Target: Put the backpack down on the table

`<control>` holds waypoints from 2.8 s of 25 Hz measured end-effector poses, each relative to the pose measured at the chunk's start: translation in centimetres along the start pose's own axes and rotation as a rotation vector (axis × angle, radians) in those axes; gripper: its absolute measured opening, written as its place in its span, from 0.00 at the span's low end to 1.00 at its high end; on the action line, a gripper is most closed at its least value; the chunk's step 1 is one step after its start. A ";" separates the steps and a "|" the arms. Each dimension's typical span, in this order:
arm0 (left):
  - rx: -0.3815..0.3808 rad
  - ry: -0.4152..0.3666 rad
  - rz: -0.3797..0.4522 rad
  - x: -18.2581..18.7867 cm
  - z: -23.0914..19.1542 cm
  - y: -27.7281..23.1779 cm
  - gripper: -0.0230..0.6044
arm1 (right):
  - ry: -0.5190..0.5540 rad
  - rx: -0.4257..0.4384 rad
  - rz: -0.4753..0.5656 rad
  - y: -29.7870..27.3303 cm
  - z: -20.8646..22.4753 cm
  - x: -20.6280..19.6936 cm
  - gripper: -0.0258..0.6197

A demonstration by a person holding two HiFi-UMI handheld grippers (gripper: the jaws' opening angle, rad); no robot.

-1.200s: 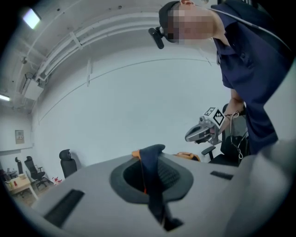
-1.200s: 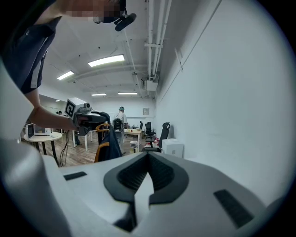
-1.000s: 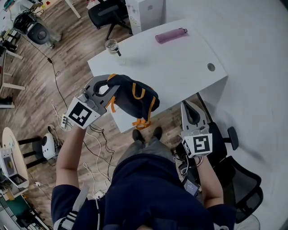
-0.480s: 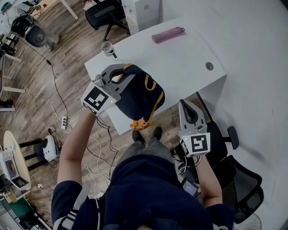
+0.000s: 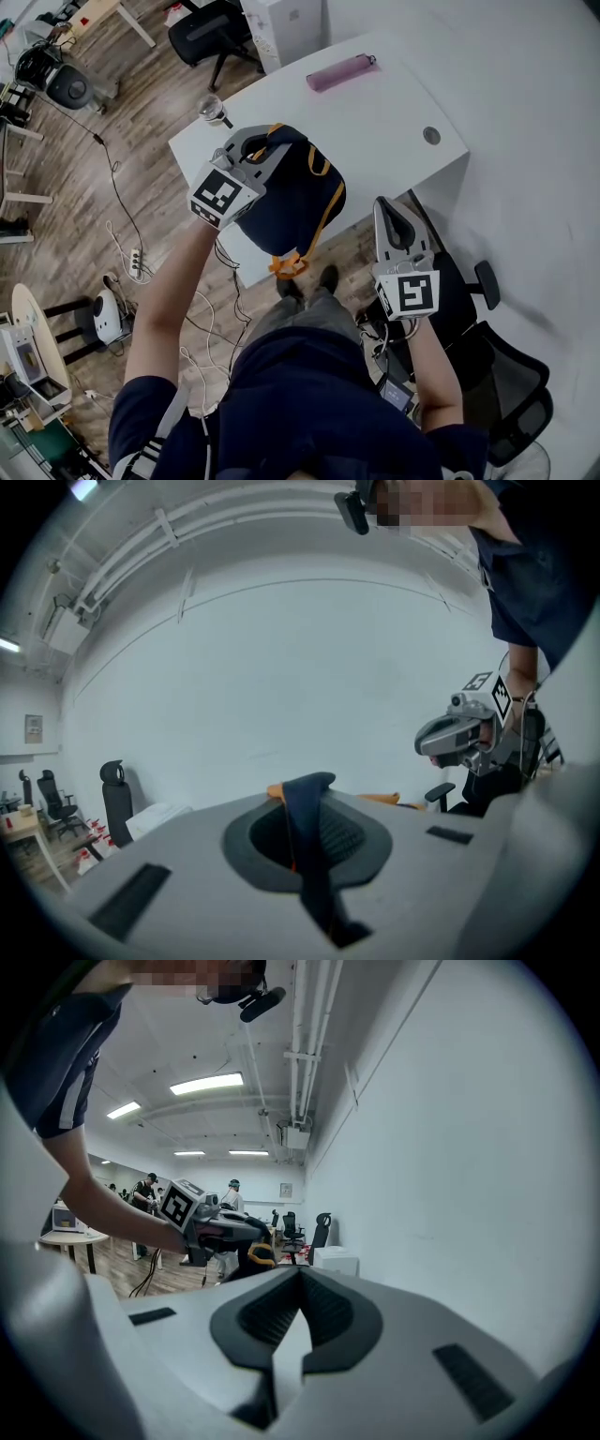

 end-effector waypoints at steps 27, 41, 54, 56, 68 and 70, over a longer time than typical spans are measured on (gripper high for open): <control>0.004 0.072 -0.113 -9.3 -1.7 -13.4 0.04 | 0.010 -0.031 -0.017 -2.7 5.7 -1.1 0.04; -0.021 0.089 -0.182 -14.7 -2.0 -18.4 0.04 | -0.016 -0.028 -0.045 -3.8 7.0 -2.7 0.04; -0.038 0.102 -0.261 -18.8 -1.8 -21.2 0.04 | -0.027 -0.036 -0.051 -5.6 8.4 -4.4 0.04; -0.038 0.105 -0.277 -19.4 -1.8 -21.5 0.04 | -0.039 -0.038 -0.045 -5.7 8.5 -4.5 0.04; -0.061 0.115 -0.382 -22.5 -2.0 -23.4 0.04 | -0.063 -0.043 -0.071 -5.6 9.0 -5.6 0.04; -0.065 0.110 -0.397 -22.9 -1.9 -23.6 0.04 | -0.076 -0.044 -0.055 -5.7 9.0 -5.4 0.04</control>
Point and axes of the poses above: the fingertips, and each gripper's own axes: y backward along the fingers, z to its right, x out of its top, the point moved 5 cm from there along y, backward along the fingers, and after that the axes turned 2 degrees about x, right-handed, at the moved point
